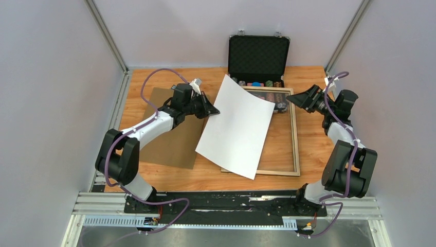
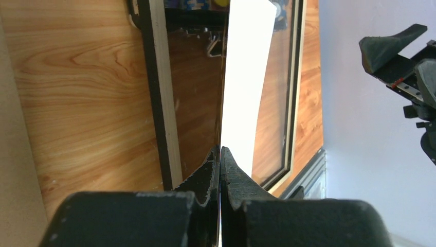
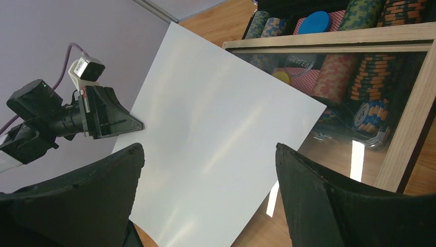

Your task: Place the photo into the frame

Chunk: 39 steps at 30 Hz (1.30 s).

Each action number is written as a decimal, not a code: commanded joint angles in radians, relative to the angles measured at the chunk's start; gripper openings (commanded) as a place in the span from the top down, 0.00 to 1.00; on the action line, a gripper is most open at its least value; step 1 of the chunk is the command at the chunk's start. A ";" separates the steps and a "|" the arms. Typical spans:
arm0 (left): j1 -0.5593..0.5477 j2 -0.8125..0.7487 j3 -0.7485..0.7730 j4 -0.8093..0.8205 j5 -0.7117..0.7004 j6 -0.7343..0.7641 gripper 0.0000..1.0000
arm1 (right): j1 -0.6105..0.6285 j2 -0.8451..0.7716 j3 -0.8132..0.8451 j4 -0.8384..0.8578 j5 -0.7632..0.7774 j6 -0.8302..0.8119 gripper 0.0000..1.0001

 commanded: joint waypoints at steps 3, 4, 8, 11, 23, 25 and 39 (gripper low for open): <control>0.007 0.022 0.031 -0.004 -0.112 -0.007 1.00 | 0.002 -0.007 -0.006 0.026 0.000 -0.024 0.05; 0.008 0.028 0.030 -0.005 -0.122 -0.012 1.00 | 0.002 -0.006 -0.008 0.026 0.000 -0.024 0.04; 0.008 0.051 0.029 -0.006 -0.157 -0.051 1.00 | 0.002 -0.002 -0.011 0.026 0.001 -0.027 0.05; 0.009 0.065 0.027 -0.005 -0.197 -0.084 1.00 | 0.002 0.000 -0.014 0.024 0.004 -0.033 0.05; 0.003 0.157 -0.014 0.194 -0.162 -0.217 1.00 | 0.002 0.022 -0.017 0.026 0.012 -0.048 0.05; -0.006 0.166 -0.022 0.237 -0.162 -0.233 1.00 | 0.002 0.022 -0.018 0.025 0.015 -0.052 0.05; -0.067 0.228 -0.047 0.355 -0.147 -0.285 0.88 | 0.002 0.034 0.025 -0.170 0.113 -0.217 0.05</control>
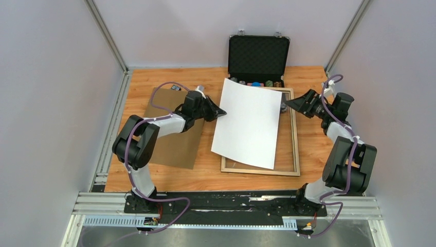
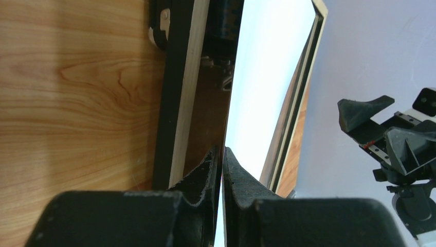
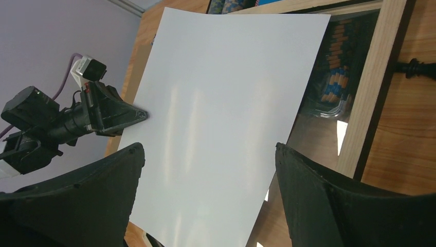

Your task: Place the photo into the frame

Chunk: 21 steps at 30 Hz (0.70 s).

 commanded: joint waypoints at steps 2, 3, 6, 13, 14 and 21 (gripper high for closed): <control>-0.028 0.009 -0.016 0.058 -0.021 -0.006 0.88 | 0.001 -0.014 0.031 -0.067 0.065 -0.107 0.06; -0.029 0.007 -0.017 0.061 -0.027 -0.005 0.86 | -0.001 -0.016 0.030 -0.078 0.082 -0.115 0.06; -0.031 -0.011 -0.035 0.065 -0.051 -0.001 0.84 | -0.001 -0.020 0.035 -0.121 0.143 -0.154 0.06; -0.038 -0.024 -0.053 0.081 -0.066 -0.010 0.78 | -0.001 -0.027 0.031 -0.212 0.320 -0.268 0.08; -0.040 -0.023 -0.054 0.085 -0.065 -0.012 0.77 | -0.001 -0.028 0.030 -0.223 0.339 -0.285 0.10; -0.048 -0.029 -0.068 0.101 -0.062 -0.027 0.63 | 0.000 -0.023 0.030 -0.312 0.389 -0.384 0.27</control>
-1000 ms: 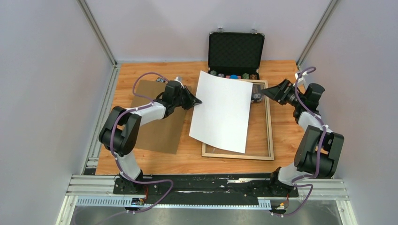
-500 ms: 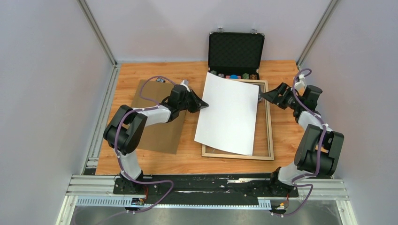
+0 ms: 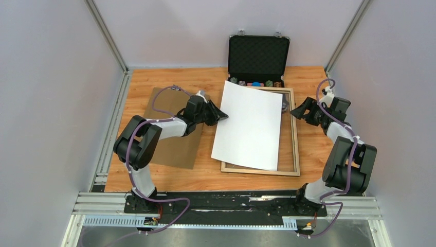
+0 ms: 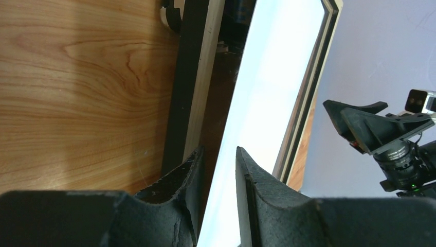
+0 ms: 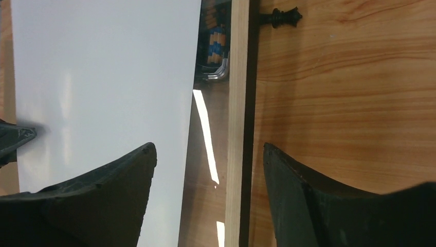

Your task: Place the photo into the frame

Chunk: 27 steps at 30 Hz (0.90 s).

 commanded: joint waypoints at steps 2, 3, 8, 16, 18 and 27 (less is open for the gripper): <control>-0.009 -0.040 -0.012 0.057 -0.017 -0.016 0.62 | -0.001 -0.016 0.026 -0.063 0.051 -0.112 0.31; -0.008 -0.041 -0.012 0.059 -0.015 -0.017 0.62 | -0.001 -0.010 0.027 -0.070 0.051 -0.120 0.34; -0.009 -0.030 -0.008 0.061 -0.002 -0.019 0.61 | 0.001 0.028 0.032 -0.104 0.036 -0.143 0.47; -0.009 -0.039 -0.016 0.047 0.006 -0.020 0.68 | 0.013 0.086 0.045 -0.135 0.048 -0.139 0.57; -0.008 -0.045 -0.020 0.038 0.005 -0.025 0.72 | 0.013 0.099 0.048 -0.139 0.052 -0.135 0.58; -0.010 -0.059 -0.023 -0.009 0.004 -0.048 1.00 | 0.021 0.119 0.058 -0.156 0.047 -0.107 0.71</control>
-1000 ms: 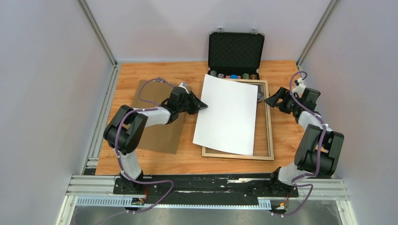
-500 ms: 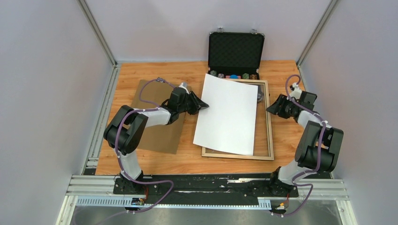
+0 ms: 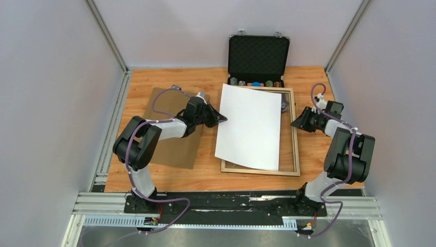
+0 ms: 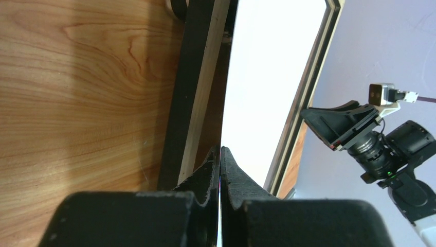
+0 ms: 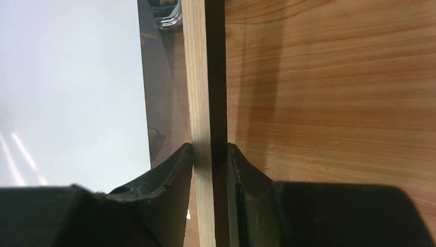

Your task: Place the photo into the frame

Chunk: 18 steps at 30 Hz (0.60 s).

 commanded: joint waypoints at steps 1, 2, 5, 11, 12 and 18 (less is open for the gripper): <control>-0.005 -0.051 -0.004 -0.021 -0.006 -0.016 1.00 | 0.006 0.005 0.038 -0.002 -0.005 0.015 0.73; -0.004 -0.052 -0.006 -0.028 -0.011 -0.016 1.00 | 0.007 0.006 0.035 -0.004 -0.008 0.021 0.74; -0.005 -0.053 -0.011 -0.031 -0.021 -0.019 1.00 | 0.006 0.006 0.031 -0.011 -0.017 0.043 0.77; -0.004 -0.048 -0.021 -0.016 -0.033 -0.024 1.00 | 0.011 -0.001 0.018 -0.021 -0.030 0.079 0.82; -0.003 -0.045 -0.021 -0.009 -0.035 -0.025 1.00 | 0.013 -0.001 0.012 -0.021 -0.033 0.083 0.82; -0.005 -0.014 -0.001 0.052 -0.004 -0.010 1.00 | 0.020 0.000 -0.008 -0.029 -0.050 0.095 0.84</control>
